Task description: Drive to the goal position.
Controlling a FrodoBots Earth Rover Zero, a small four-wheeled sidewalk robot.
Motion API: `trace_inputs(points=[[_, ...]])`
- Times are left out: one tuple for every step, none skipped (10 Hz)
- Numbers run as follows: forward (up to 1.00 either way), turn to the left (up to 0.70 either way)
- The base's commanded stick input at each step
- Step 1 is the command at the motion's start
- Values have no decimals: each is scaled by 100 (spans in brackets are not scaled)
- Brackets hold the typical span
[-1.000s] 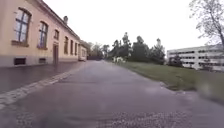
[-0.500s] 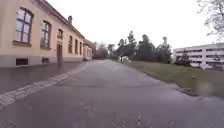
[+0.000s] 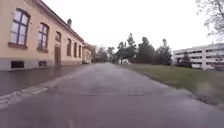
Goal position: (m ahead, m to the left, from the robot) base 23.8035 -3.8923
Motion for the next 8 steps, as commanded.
trace_inputs(points=[[100,0],[100,0],[100,0],[100,0],[100,0],[100,9],[100,35],[100,40]])
